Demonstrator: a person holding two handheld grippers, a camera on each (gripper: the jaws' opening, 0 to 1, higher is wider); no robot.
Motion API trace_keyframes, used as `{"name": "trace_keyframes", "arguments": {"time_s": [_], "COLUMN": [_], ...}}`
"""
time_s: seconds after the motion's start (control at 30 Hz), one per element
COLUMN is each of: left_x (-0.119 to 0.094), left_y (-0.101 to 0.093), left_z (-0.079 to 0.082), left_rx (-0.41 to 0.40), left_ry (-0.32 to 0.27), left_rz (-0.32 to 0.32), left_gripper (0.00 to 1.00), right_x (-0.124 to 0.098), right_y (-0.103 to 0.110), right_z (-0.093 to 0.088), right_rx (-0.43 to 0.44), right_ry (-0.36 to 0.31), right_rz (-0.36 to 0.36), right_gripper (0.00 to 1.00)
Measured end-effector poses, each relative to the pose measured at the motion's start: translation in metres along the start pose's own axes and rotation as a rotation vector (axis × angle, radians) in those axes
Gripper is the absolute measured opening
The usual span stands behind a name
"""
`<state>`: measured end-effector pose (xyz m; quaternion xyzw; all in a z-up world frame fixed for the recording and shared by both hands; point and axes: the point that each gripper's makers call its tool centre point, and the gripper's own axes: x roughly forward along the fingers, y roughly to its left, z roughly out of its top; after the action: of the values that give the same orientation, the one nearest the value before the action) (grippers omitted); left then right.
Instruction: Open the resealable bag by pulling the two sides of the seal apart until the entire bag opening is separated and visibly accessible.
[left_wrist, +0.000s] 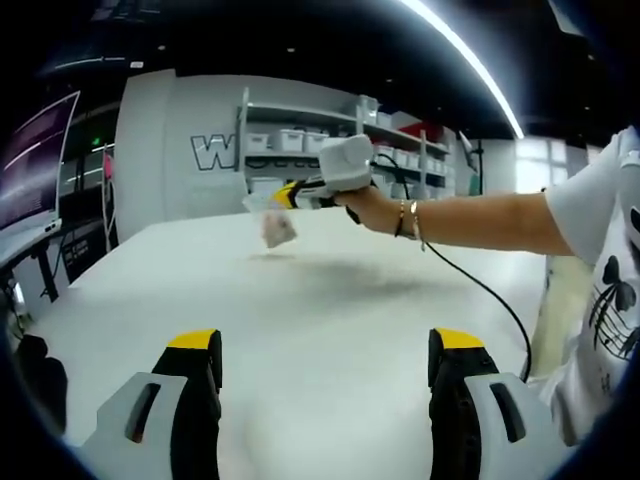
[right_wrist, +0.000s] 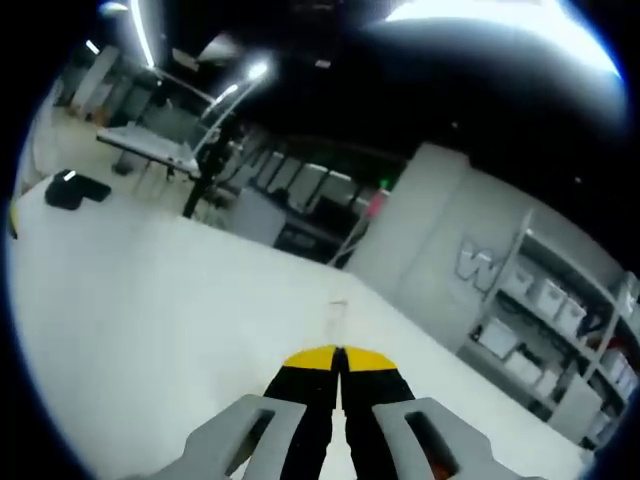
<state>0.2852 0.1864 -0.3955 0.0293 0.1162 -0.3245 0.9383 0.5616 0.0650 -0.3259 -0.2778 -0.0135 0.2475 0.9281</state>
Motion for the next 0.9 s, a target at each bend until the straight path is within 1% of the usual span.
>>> {"name": "trace_keyframes", "arguments": {"time_s": [0.6, 0.9], "left_x": [0.000, -0.001], "left_y": [-0.004, -0.006], "left_z": [0.002, 0.003], "left_rx": [0.003, 0.005], "left_ry": [-0.001, -0.001], "left_rz": [-0.004, -0.002], "left_gripper": [0.84, 0.84], "right_x": [-0.019, -0.032], "right_y": [-0.007, -0.006], "right_z": [0.005, 0.008], "right_rx": [0.017, 0.026], "right_ry": [-0.030, -0.051], "right_rz": [-0.009, -0.004], "right_gripper": [0.00, 0.00]}}
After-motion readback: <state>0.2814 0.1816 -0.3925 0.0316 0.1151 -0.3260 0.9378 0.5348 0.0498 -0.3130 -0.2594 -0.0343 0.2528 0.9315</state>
